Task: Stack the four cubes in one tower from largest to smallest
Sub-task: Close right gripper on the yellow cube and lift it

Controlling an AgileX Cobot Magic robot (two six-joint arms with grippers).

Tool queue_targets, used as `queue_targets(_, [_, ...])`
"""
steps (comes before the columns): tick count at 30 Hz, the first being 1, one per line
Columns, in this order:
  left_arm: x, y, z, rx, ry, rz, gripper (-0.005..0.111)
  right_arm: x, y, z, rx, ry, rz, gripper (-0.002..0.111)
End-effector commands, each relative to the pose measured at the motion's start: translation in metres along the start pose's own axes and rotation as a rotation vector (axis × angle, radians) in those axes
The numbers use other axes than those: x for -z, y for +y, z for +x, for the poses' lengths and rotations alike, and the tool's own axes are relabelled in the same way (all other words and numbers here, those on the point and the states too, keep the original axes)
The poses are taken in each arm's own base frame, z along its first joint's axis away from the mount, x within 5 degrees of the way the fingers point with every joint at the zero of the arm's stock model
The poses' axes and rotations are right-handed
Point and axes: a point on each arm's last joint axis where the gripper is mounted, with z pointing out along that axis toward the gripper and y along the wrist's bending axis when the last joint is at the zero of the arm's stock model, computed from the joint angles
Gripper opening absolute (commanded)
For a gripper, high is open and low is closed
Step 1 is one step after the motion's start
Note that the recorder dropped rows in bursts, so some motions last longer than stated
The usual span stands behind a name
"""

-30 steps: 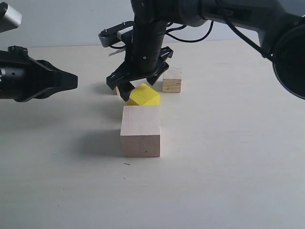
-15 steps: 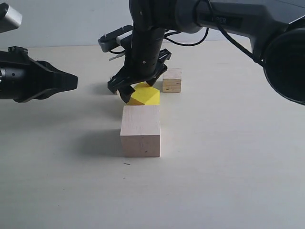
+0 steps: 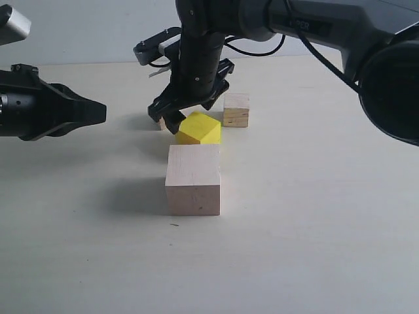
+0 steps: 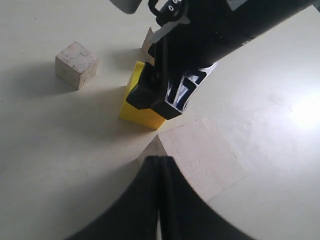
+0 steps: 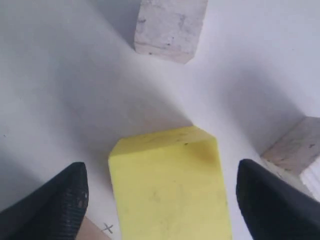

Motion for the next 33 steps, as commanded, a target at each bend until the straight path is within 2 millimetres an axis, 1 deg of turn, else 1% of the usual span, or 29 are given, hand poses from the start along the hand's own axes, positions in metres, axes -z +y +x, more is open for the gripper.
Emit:
queue_targets(1, [0.002,0.000,0.001,0.000,-0.001,-0.002,0.000,0.000,0.001,-0.001,0.054,0.000,-0.001,0.077])
queue_targets(10, [0.002,0.000,0.001,0.000,0.000,0.000,0.000,-0.003,0.001,-0.001,0.072,-0.008,0.001,0.077])
queue_targets(15, [0.002,0.000,0.001,-0.005,0.003,0.002,0.000,-0.023,0.001,0.003,0.072,0.037,-0.006,0.077])
queue_targets(17, [0.002,0.000,0.001,-0.007,0.004,0.002,0.000,-0.028,0.001,0.005,0.072,0.049,-0.008,0.076])
queue_targets(19, [0.002,0.000,0.001,-0.007,0.004,0.002,0.000,-0.029,0.001,0.005,0.073,0.051,-0.003,0.070])
queue_targets(21, [0.002,0.000,0.001,-0.007,0.004,0.002,0.000,-0.025,0.000,0.004,0.078,0.046,0.007,0.058])
queue_targets(22, [0.002,0.000,0.001,-0.007,0.004,0.002,0.000,-0.020,-0.002,0.003,0.089,0.038,0.027,0.048])
queue_targets(24, [0.002,0.000,0.001,-0.006,0.003,0.000,0.000,-0.010,-0.005,0.001,0.108,0.023,0.063,0.032])
queue_targets(25, [0.002,0.000,0.001,-0.006,0.003,0.000,0.000,-0.001,-0.008,0.000,0.124,0.009,0.095,0.020])
queue_targets(27, [0.002,0.000,0.001,-0.006,0.003,0.000,0.000,0.014,-0.012,-0.002,0.146,-0.011,0.141,0.006])
queue_targets(28, [0.002,0.000,0.001,-0.006,0.003,0.000,0.000,0.027,-0.014,-0.004,0.148,-0.030,0.169,0.000])
queue_targets(30, [0.002,0.000,0.001,-0.006,0.003,0.000,0.000,0.047,-0.016,-0.006,0.139,-0.064,0.199,0.000])
queue_targets(31, [0.002,0.000,0.001,-0.006,0.003,0.000,0.000,0.062,-0.018,-0.005,0.110,-0.082,0.208,0.000])
queue_targets(33, [0.002,0.000,0.001,-0.006,0.003,0.000,0.000,0.083,-0.017,-0.003,0.057,-0.095,0.204,0.000])
